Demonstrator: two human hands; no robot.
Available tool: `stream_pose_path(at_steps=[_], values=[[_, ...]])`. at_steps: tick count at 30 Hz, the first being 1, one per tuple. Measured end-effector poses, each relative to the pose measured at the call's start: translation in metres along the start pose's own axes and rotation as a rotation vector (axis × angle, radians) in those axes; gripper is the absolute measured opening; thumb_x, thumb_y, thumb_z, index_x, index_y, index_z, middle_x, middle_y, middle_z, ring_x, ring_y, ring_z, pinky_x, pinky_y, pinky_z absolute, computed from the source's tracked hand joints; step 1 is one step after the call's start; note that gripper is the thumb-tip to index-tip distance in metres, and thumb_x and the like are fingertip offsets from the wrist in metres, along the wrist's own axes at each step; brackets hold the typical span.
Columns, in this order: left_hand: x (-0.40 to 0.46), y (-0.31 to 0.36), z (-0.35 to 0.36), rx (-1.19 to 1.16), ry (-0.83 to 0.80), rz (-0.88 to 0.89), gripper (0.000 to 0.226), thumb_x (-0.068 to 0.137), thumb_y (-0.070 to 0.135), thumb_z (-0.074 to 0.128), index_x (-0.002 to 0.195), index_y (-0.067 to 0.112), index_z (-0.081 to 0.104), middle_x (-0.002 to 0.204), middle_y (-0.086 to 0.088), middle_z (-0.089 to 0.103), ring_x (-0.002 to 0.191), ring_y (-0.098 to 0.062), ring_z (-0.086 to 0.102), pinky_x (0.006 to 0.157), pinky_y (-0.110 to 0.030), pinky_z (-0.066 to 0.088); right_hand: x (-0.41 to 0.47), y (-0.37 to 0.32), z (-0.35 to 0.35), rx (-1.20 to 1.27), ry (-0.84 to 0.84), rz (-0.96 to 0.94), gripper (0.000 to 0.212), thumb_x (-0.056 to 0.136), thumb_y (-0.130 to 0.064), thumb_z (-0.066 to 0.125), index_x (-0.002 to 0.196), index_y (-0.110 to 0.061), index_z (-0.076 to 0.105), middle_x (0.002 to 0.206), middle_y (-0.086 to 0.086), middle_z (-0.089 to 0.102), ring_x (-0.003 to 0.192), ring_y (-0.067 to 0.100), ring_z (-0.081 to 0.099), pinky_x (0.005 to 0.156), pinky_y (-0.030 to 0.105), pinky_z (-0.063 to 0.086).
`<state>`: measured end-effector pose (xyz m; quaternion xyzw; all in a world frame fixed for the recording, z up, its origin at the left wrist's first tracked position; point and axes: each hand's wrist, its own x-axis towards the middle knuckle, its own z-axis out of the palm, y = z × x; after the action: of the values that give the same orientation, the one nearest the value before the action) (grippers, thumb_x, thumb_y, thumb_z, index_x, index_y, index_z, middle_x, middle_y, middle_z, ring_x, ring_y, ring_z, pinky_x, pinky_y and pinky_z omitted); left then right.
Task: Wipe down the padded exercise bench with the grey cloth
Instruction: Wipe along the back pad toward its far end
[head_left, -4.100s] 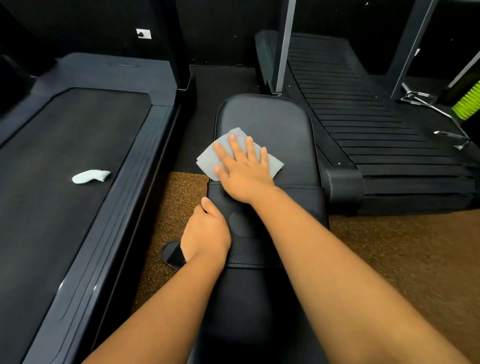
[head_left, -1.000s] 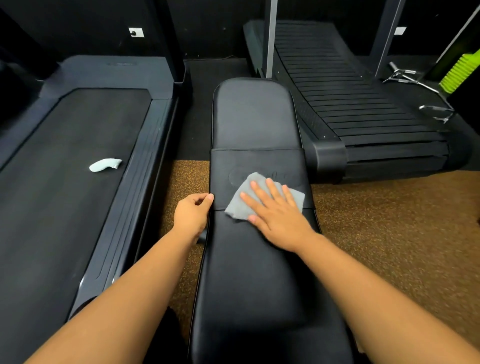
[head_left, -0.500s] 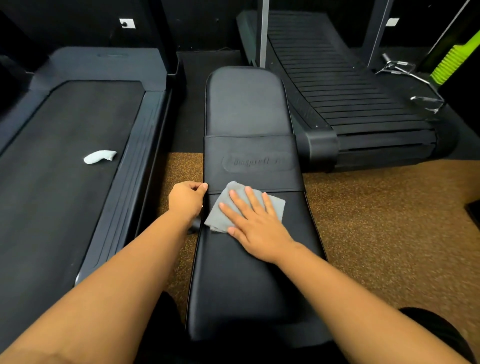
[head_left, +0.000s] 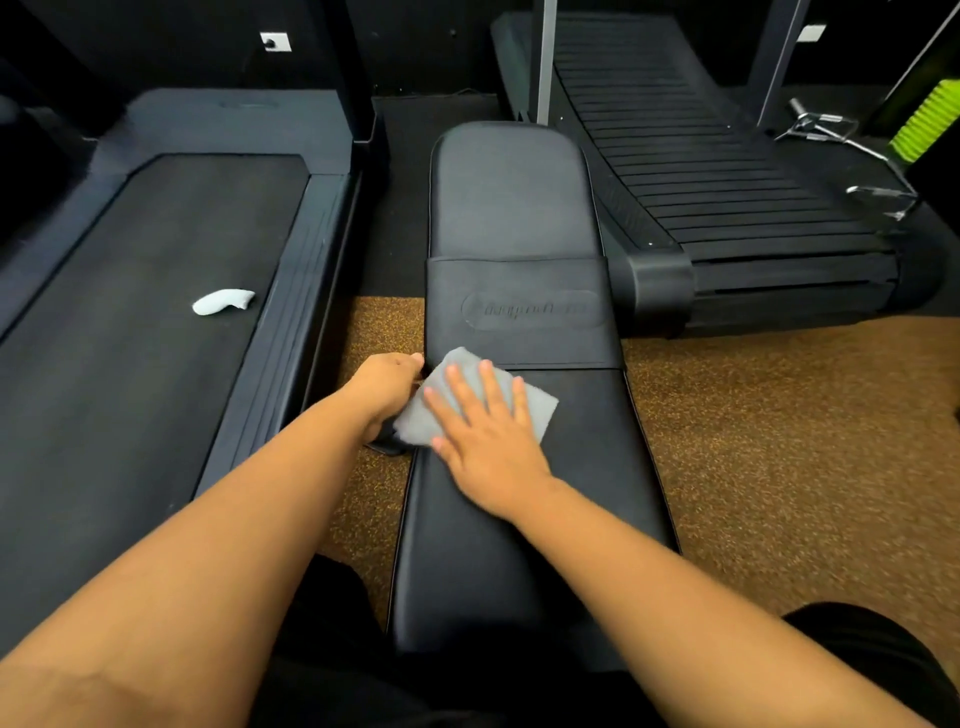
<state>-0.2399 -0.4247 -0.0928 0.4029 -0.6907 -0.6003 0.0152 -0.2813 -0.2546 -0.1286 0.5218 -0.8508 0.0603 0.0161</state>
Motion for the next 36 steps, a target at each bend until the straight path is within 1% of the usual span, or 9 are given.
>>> stream_pose_path(at_steps=[2,7,11,15,19,23,27,31,36], values=[[-0.003,-0.001,-0.003,-0.004,-0.035,-0.044,0.03,0.099,0.038,0.043,0.095,0.017,0.064,0.111,-0.009,0.065,0.102,-0.028,0.06,0.1,-0.042,0.045,-0.015,-0.011,0.006,-0.031,-0.004,-0.156,0.055,0.1,-0.05,0.028,0.152,-0.032,0.03,0.162,0.003,0.022,0.149,0.039,0.012,0.116,0.065,0.012],[-0.016,0.0,-0.006,-0.017,-0.069,-0.101,0.034,0.103,0.041,0.034,0.119,0.023,0.058,0.124,0.004,0.056,0.116,-0.015,0.048,0.104,-0.041,0.036,-0.035,0.024,0.006,-0.053,-0.06,-0.499,0.054,0.102,-0.054,0.024,0.152,-0.037,0.028,0.163,-0.001,0.02,0.15,0.034,0.011,0.118,0.06,0.009],[-0.023,-0.008,-0.006,-0.007,-0.023,-0.088,0.042,0.104,0.041,0.031,0.129,0.019,0.057,0.128,0.006,0.056,0.118,-0.013,0.047,0.102,-0.036,0.035,0.001,0.04,-0.006,-0.046,-0.077,-0.282,0.061,0.098,-0.058,0.017,0.153,-0.034,0.027,0.163,0.002,0.019,0.15,0.037,0.011,0.117,0.062,0.011],[-0.031,-0.018,-0.004,0.001,0.029,-0.046,0.036,0.099,0.043,0.035,0.102,0.02,0.063,0.12,-0.008,0.064,0.11,-0.025,0.059,0.102,-0.047,0.044,0.002,0.008,-0.002,-0.013,-0.053,-0.132,0.063,0.096,-0.056,0.016,0.153,-0.032,0.028,0.163,0.004,0.017,0.15,0.039,0.007,0.116,0.064,0.007],[-0.039,-0.026,0.0,0.075,0.057,-0.015,0.045,0.098,0.042,0.033,0.114,0.012,0.063,0.12,-0.012,0.063,0.11,-0.029,0.058,0.103,-0.049,0.041,-0.035,-0.023,0.013,-0.028,-0.038,-0.326,0.056,0.1,-0.053,0.024,0.151,-0.033,0.034,0.162,0.004,0.022,0.15,0.039,0.008,0.117,0.063,0.004],[-0.04,-0.032,0.0,0.095,0.068,0.016,0.033,0.1,0.037,0.033,0.104,0.02,0.06,0.126,-0.011,0.06,0.116,-0.028,0.054,0.105,-0.048,0.039,-0.049,0.006,0.01,-0.047,-0.052,-0.411,0.055,0.101,-0.054,0.026,0.153,-0.034,0.029,0.163,0.0,0.02,0.15,0.035,0.01,0.118,0.058,0.004],[-0.038,-0.033,0.001,0.091,0.09,0.011,0.028,0.1,0.04,0.034,0.105,0.023,0.057,0.129,-0.008,0.058,0.118,-0.025,0.053,0.104,-0.045,0.04,-0.035,0.051,-0.007,-0.016,-0.068,-0.113,0.062,0.097,-0.059,0.016,0.154,-0.035,0.022,0.164,-0.001,0.012,0.151,0.034,0.004,0.119,0.059,0.006],[-0.036,-0.029,0.014,0.131,0.188,0.079,0.03,0.102,0.032,0.04,0.122,0.016,0.055,0.116,0.0,0.056,0.103,-0.018,0.051,0.085,-0.026,0.038,-0.039,0.049,-0.007,-0.02,-0.051,0.005,0.062,0.098,-0.057,0.017,0.155,-0.033,0.021,0.164,0.002,0.012,0.15,0.036,0.004,0.117,0.063,0.01],[-0.028,-0.017,0.025,0.206,0.26,0.177,0.053,0.099,0.033,0.047,0.145,0.008,0.037,0.146,-0.012,0.044,0.131,-0.026,0.044,0.111,-0.037,0.033,-0.087,0.06,0.003,-0.096,-0.058,-0.223,0.057,0.102,-0.055,0.022,0.155,-0.035,0.02,0.164,-0.001,0.012,0.151,0.033,0.005,0.12,0.056,0.004]])
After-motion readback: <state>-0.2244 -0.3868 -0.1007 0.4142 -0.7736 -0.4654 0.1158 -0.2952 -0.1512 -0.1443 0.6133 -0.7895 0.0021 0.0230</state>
